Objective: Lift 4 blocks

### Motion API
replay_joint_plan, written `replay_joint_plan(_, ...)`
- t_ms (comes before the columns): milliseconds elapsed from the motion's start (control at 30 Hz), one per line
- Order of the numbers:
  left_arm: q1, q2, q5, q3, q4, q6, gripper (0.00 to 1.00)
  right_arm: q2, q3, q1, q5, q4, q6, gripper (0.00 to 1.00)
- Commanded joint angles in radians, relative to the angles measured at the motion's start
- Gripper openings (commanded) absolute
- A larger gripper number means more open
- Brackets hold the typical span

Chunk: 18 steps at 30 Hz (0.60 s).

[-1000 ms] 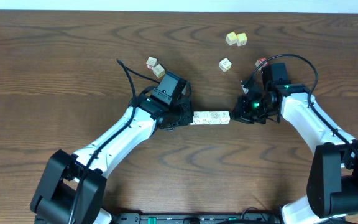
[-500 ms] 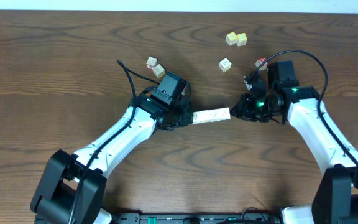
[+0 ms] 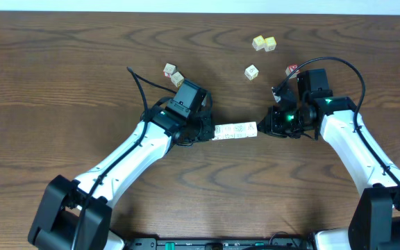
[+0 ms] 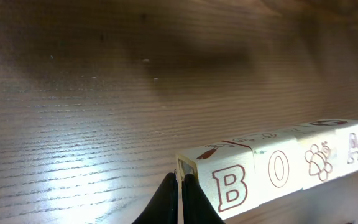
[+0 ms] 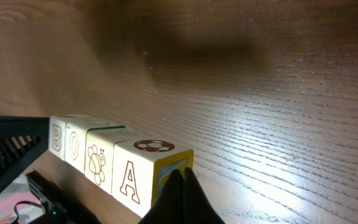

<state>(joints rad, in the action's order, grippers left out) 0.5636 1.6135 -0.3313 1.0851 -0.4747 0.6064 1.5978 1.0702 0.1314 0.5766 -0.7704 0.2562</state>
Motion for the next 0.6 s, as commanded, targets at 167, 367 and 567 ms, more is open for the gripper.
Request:
replay_joint_plan(167,0.020,-0.028,-0.089,0.021,0.011,0.010,0.07,-0.003,0.003,0.034,0.133,-0.001,0.020,0.01)
replay_joint_plan(367,0.020,-0.028,-0.089,0.021,0.011,0.013,0.07,-0.003,0.003,0.034,0.133,-0.001,0.020,0.01)
replay_joint_plan(567,0.020,-0.028,-0.103,0.027,0.012,0.020,0.07,-0.003,0.003,0.035,0.132,-0.016,0.020,0.01)
